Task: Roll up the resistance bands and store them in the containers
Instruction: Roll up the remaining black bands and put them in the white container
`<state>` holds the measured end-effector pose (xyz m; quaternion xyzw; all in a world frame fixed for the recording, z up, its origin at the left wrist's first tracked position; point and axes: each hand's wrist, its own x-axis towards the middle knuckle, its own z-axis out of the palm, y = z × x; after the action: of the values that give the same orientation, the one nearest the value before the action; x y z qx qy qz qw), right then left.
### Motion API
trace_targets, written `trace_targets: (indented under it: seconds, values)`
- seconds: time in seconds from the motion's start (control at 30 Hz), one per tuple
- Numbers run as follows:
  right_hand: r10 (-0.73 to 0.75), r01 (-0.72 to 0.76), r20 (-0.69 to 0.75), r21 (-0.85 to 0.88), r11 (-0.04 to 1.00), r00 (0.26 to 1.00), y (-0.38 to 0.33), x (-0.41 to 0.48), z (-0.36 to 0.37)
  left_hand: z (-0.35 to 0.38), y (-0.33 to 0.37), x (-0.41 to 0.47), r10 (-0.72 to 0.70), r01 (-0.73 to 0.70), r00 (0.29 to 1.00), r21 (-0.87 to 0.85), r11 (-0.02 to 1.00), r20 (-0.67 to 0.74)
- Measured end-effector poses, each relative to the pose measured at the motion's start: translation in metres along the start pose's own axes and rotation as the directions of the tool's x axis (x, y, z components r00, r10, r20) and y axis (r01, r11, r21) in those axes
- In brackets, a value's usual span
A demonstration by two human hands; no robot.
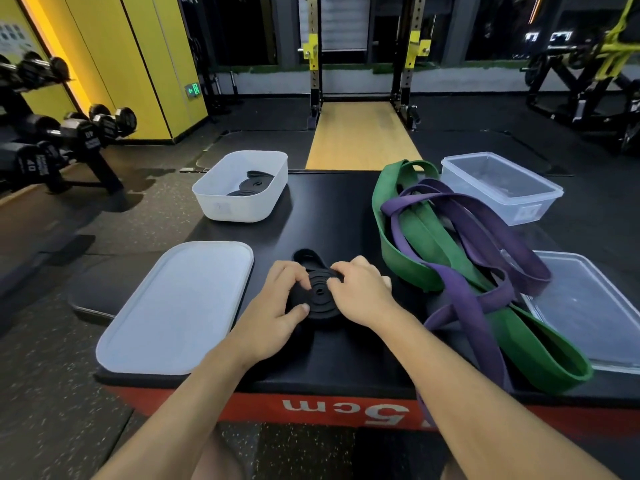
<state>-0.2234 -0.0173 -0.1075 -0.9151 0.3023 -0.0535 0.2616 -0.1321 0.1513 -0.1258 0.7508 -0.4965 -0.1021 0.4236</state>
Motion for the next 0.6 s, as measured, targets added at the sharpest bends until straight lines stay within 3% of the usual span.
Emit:
trace_targets:
  seconds: [0.23, 0.4, 0.5, 0.6]
  values:
    - [-0.107, 0.117, 0.131, -0.068, 0.991, 0.986, -0.011, 0.005, -0.009, 0.001, -0.002, 0.001, -0.015, 0.015, 1.0, 0.009, 1.0, 0.004]
    - [-0.169, 0.214, 0.331, -0.103, 0.971, 0.928, 0.0, 0.0, -0.028, -0.002, -0.002, 0.002, -0.001, 0.001, 1.0, -0.035, 0.999, 0.008]
    - [-0.209, 0.276, 0.276, -0.235, 0.932, 0.938, -0.001, 0.001, -0.019, -0.003, 0.001, 0.002, -0.012, 0.016, 0.999, -0.104, 0.994, 0.037]
    - [-0.23, 0.281, 0.223, -0.232, 0.931, 0.947, -0.005, 0.0, -0.012, -0.002, 0.001, 0.001, -0.008, 0.009, 1.0, -0.109, 0.994, 0.009]
